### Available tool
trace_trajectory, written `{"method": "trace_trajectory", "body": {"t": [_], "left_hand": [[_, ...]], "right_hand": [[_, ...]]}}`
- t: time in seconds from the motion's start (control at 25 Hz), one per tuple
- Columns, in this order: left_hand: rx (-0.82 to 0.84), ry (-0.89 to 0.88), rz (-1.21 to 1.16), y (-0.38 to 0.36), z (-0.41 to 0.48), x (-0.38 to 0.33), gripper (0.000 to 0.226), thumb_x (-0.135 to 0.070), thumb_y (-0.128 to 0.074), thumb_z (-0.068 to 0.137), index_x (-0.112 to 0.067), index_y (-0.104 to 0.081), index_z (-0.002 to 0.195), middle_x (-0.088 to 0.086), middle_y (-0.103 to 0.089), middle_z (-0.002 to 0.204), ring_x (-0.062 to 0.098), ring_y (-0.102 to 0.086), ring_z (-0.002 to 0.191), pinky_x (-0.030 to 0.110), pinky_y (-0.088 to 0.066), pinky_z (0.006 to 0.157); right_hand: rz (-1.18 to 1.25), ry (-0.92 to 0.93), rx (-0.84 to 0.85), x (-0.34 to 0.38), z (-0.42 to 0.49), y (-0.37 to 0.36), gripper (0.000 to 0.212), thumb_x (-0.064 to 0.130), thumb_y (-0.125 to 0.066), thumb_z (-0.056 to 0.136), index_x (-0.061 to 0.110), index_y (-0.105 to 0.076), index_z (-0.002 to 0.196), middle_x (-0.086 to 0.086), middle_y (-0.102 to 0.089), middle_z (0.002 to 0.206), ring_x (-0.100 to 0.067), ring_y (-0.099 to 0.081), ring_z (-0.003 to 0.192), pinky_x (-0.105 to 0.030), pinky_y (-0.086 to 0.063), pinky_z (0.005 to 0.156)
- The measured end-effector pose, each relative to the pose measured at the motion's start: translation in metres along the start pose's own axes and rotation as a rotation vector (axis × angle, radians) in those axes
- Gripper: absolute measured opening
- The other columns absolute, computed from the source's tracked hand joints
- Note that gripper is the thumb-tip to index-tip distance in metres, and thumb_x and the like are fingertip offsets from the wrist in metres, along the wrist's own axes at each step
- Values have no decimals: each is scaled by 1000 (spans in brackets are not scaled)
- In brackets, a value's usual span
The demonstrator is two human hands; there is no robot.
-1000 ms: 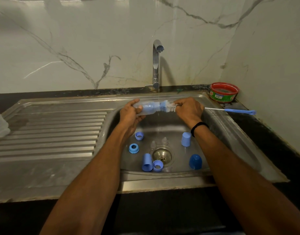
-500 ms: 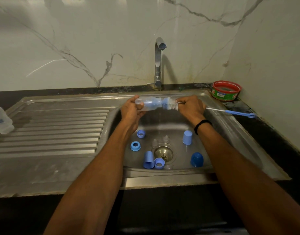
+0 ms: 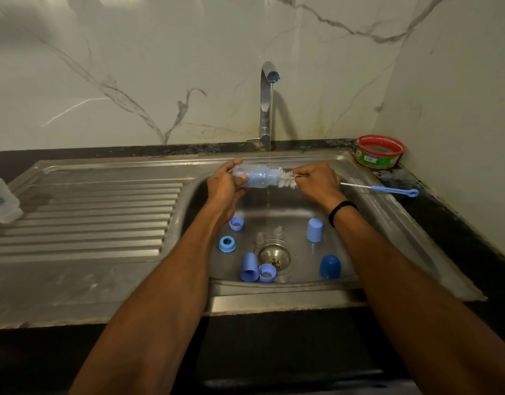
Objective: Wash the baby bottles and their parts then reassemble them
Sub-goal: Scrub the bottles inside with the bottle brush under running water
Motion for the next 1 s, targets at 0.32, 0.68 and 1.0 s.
{"method": "trace_trajectory", "body": {"t": [0.32, 0.68, 1.0], "left_hand": [[112, 281, -10, 7, -4, 8, 49, -47, -66, 92, -9, -62, 123, 16, -69, 113, 23, -67, 99, 33, -59, 87], [17, 165, 12, 4, 1, 10, 34, -30, -57, 98, -6, -62, 123, 16, -68, 117, 27, -66, 100, 33, -55, 85], [-45, 125, -29, 4, 2, 10, 34, -29, -61, 95, -8, -61, 123, 15, -68, 119, 29, -68, 105, 35, -58, 89]], "right_hand": [[-95, 68, -65, -4, 3, 7, 27, 17, -62, 89, 30, -76, 107, 5, -74, 109, -22, -64, 107, -40, -37, 106], [-101, 105, -93, -4, 4, 5, 28, 15, -61, 90, 30, -76, 107, 5, -74, 108, -21, -64, 107, -39, -34, 108], [-77, 77, -84, -4, 3, 10, 29, 15, -62, 89, 29, -75, 110, 3, -73, 112, -23, -63, 110, -37, -37, 105]]}}
Point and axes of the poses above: each hand's wrist, its own z-axis towards the middle knuckle, its own y-axis out of the back of the hand, x = y × z, the point moved 2 cm from there along z, towards the middle knuckle
